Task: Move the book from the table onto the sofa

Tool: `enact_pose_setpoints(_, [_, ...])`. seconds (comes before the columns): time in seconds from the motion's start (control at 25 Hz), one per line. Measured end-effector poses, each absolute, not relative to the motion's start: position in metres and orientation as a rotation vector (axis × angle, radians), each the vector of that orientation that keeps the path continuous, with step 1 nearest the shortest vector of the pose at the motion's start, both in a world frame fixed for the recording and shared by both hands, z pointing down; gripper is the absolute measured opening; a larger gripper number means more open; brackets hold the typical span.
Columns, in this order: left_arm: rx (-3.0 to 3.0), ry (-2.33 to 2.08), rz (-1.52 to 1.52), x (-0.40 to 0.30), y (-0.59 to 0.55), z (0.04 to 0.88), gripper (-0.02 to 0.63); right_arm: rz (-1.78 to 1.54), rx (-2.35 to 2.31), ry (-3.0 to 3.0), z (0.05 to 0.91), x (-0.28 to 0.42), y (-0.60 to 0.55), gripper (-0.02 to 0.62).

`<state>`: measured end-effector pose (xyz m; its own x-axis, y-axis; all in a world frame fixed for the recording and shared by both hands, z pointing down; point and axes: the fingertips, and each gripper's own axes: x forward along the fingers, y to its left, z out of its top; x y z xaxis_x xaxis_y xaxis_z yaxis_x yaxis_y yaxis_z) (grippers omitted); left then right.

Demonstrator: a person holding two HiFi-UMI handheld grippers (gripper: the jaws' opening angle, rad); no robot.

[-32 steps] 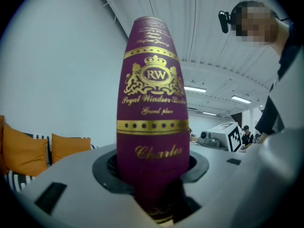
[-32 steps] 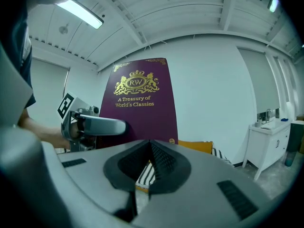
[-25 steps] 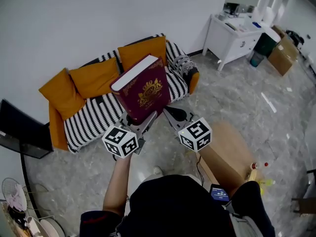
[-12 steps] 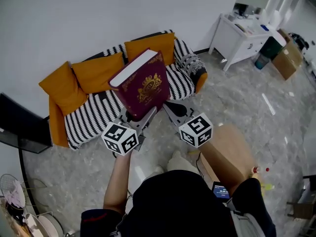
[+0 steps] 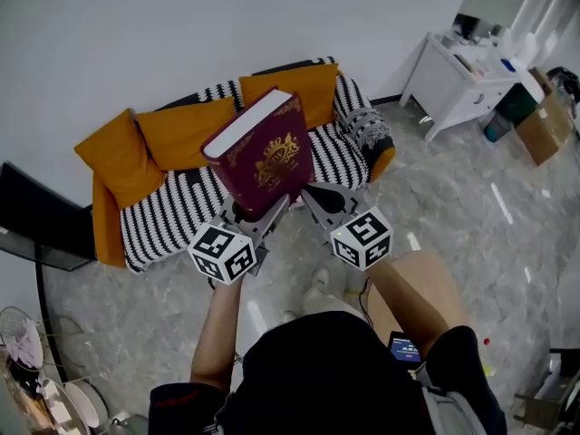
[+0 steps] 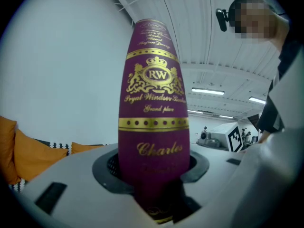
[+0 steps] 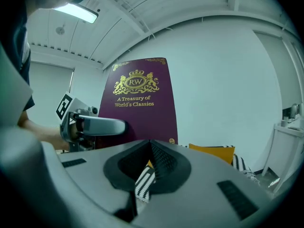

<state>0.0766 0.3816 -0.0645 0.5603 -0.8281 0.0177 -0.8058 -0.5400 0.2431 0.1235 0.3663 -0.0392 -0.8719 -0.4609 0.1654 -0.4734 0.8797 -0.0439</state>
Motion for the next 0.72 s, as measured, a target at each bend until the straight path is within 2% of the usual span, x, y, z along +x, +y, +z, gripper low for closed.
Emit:
enact_pose_setpoints(0.32, [2.534, -1.413, -0.133, 0.098, 0.271, -0.072, 0.230, 0.153, 0.667, -2.913, -0.046, 0.144, 0.255, 0.017])
enact_pose_setpoints(0.72, [2.524, -1.454, -0.104, 0.098, 0.250, -0.057, 0.230, 0.173, 0.657, -2.923, -0.030, 0.143, 0.232, 0.017])
